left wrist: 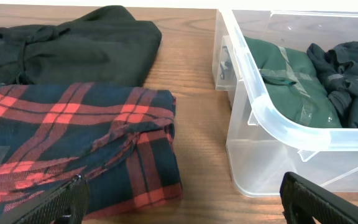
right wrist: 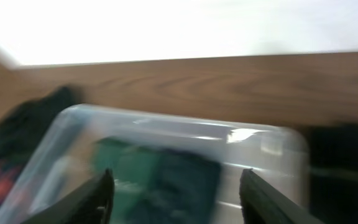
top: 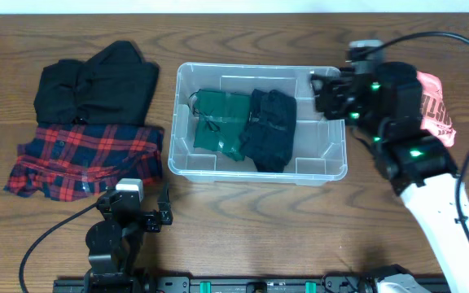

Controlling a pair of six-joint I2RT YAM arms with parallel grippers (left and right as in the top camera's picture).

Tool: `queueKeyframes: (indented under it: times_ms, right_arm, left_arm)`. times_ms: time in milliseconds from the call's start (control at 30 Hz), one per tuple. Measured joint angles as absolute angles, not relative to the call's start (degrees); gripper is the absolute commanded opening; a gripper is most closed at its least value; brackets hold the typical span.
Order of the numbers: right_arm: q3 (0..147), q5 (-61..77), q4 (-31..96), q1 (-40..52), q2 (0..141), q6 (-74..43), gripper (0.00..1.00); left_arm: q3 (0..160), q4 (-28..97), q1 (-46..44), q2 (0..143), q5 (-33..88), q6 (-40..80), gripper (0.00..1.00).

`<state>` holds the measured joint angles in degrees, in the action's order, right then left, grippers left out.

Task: Pack container
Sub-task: 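Reach the right gripper to the pink printed shirt and grasp it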

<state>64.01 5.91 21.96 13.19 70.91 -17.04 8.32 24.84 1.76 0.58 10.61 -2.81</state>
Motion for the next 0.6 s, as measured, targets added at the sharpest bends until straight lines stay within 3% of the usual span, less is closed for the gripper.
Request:
queueKeyframes:
  times_ms: [200,433,600]
  right_arm:
    - [64.0,4.8,30.2,-7.6,71.5,-17.1,0.93]
    - [64.0,12.5,30.1,-32.0,81.2,-17.8,0.89]
    - [64.0,19.3,24.9,-38.9,90.9,-17.0,0.89]
  left_arm:
    - [8.3,24.8,1.8,0.6,10.6,-2.8,0.98]
    - [8.3,24.8,1.8,0.6,10.6,-2.8,0.98]
    - [8.3,24.8,1.8,0.6,10.6,-2.8,0.98]
